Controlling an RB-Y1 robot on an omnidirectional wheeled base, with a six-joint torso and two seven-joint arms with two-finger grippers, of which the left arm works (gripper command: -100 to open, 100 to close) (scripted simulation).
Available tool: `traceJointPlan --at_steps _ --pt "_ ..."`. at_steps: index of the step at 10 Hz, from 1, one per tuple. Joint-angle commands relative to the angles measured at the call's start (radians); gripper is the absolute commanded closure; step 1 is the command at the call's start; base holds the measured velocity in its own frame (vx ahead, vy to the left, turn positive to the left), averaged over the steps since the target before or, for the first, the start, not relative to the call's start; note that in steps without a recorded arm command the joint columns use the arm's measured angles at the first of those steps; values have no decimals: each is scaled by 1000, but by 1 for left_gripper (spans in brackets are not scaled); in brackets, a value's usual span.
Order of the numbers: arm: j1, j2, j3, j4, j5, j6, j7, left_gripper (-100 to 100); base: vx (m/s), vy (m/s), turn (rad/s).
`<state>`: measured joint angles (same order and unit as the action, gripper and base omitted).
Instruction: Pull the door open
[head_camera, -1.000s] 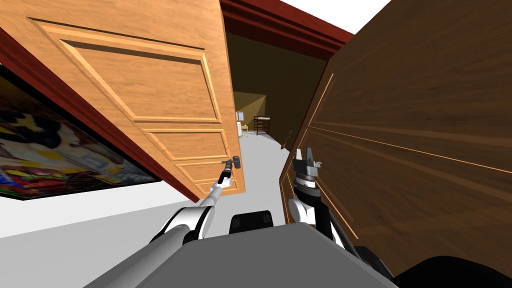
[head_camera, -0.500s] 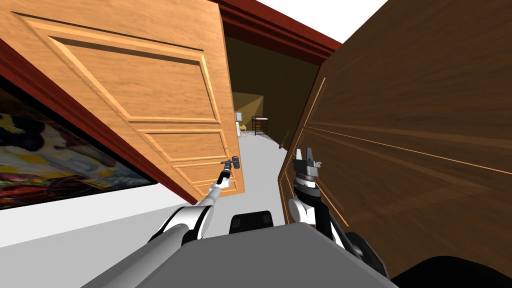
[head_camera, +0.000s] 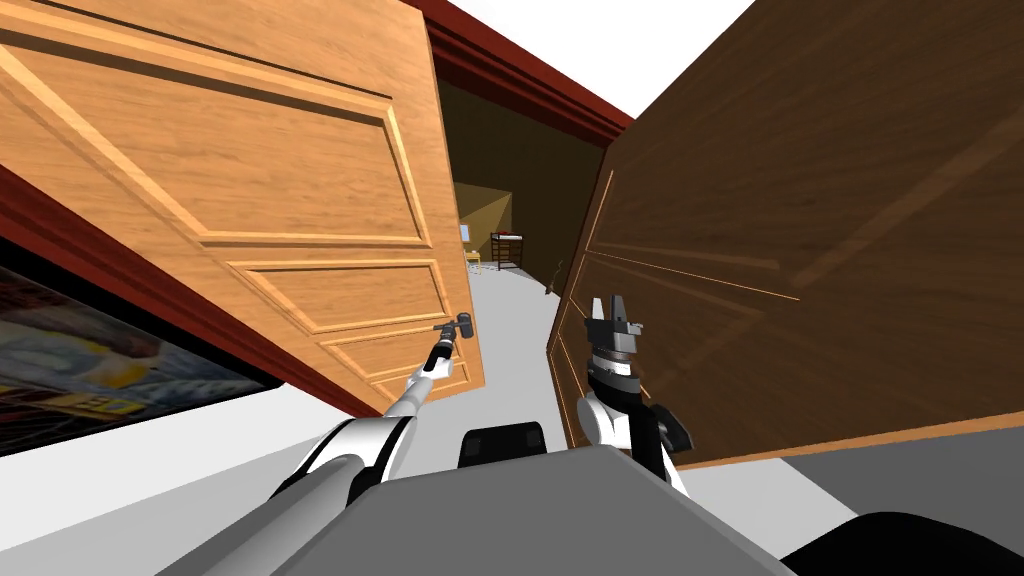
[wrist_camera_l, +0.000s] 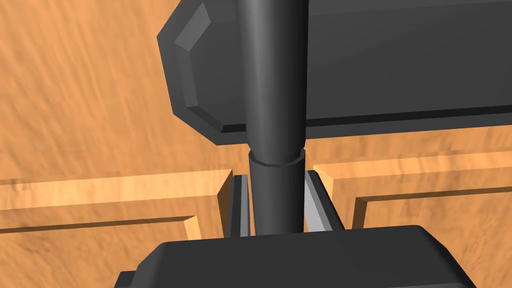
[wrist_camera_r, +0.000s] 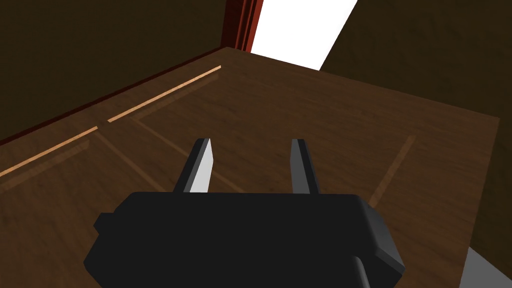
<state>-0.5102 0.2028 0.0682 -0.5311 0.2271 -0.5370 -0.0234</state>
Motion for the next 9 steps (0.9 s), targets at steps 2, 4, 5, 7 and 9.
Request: traceJointPlan --at_steps 2,4,5,7,9 --pt "11 35 -19 7 -2 -9 48 100 -93 1 -173" --pt "20 65 -33 11 -3 -16 85 100 -96 -2 -150" --pt "25 81 -40 13 -3 -19 103 100 -87 -5 -126" --pt "34 111 -54 16 -4 -25 140 100 -100 -16 -140" --pt "43 141 -68 20 -5 -31 176 100 -101 -22 -121"
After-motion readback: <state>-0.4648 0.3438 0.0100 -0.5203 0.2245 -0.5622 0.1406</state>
